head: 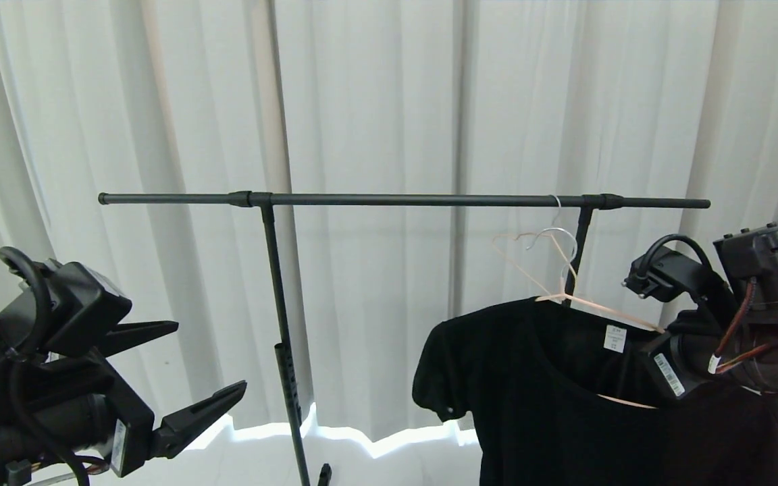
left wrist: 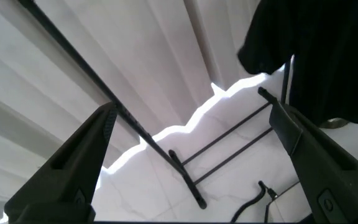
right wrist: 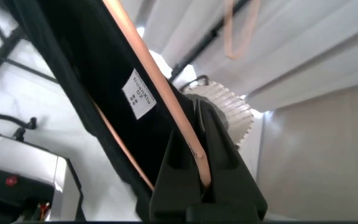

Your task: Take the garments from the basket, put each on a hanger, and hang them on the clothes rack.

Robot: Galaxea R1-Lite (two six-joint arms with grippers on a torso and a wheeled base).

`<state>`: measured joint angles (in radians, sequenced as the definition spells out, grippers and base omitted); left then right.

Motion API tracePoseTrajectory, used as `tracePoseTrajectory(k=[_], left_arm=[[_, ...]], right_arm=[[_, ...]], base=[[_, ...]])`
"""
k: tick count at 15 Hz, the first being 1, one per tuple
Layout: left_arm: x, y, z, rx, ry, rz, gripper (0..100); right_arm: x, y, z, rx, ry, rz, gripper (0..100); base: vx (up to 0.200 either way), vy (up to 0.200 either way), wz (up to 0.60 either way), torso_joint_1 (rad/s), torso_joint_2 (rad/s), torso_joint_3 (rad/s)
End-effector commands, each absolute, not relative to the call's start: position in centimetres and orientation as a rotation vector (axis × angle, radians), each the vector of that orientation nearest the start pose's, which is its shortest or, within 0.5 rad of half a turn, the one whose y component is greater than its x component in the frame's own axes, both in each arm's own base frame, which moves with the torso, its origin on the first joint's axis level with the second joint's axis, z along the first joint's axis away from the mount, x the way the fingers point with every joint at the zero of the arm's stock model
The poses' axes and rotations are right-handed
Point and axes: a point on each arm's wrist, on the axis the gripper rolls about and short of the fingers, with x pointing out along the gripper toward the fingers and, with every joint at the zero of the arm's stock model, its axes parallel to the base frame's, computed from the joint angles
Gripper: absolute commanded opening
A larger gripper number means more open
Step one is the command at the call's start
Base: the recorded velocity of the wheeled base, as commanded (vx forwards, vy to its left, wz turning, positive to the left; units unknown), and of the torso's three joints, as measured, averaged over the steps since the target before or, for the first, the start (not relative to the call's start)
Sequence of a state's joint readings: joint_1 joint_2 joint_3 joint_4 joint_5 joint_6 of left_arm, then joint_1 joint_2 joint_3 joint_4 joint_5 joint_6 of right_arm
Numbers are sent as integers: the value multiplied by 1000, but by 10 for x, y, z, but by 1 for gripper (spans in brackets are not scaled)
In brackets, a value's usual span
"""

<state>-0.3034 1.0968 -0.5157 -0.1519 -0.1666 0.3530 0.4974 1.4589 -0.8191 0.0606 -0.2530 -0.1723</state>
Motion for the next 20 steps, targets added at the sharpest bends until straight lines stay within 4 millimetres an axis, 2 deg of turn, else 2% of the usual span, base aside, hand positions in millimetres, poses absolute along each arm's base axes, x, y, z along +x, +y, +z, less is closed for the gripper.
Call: tracePoseTrajectory(k=[1,4,7,16,20], left_arm=[[137,-47,191,371,350,-536,100],[140,-47,193,374,327,-515,100],[143,-46,191,402,340,-437,100],[143,-50,189,439,340,-466,100],[142,-55,185,447,352,-499,100]], right_arm=[[205,105,188,-420,636,288,0],[203,102,197,-414,611,264,0],[203,96,197,-446,625,161,0],[214,100,200,-445,596,119,0],[215,101,198,-440,601,119,0]], base=[[0,0,0,0,0,0],[0,0,0,0,0,0],[0,0,0,0,0,0],[0,0,0,0,0,0],[200,0,0,-4,1,0]])
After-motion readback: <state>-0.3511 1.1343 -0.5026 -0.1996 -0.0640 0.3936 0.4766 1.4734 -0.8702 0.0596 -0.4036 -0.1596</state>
